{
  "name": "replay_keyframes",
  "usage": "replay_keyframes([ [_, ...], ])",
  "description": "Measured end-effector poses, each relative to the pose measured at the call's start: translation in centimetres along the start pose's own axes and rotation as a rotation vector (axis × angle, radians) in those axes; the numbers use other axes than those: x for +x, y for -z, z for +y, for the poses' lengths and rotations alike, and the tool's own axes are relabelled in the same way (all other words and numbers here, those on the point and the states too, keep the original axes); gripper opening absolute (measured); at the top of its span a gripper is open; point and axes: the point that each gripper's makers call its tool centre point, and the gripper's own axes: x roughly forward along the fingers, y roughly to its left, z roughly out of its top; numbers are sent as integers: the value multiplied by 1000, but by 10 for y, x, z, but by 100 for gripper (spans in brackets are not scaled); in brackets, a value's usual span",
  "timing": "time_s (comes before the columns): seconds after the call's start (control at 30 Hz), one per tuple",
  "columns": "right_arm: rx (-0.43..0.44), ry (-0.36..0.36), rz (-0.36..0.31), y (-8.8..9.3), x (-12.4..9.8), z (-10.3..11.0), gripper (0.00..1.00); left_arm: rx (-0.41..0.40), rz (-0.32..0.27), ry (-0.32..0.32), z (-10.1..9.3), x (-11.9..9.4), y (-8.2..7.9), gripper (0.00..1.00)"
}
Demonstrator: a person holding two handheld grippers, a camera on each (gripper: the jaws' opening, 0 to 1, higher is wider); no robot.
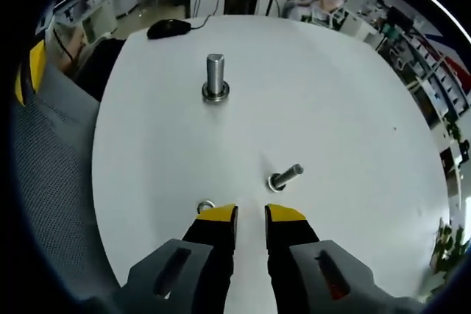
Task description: Place the washer onto the threaded stud by aligning its center hole with the stud, sliding it down to the base, and recovering from edge contact or off-axis alignment until the washer reaches the visible bottom stop.
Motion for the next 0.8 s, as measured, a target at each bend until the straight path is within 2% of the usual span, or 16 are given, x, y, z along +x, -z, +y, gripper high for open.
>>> replay_keyframes([
  [0.17,-18,-56,14,4,4,15,17,2,3,0,0,0,0,5],
  [0.4,26,-145,20,8,10,34,17,2,5,0,0,0,1,5],
  [0.57,17,-145,41,13,15,37,18,3,7,1,0,1,1,5],
  [0.6,26,-150,24,9,15,38,19,2,7,1,0,1,1,5],
  [0.8,42,-152,23,8,16,40,19,4,8,4,-1,1,2,5],
])
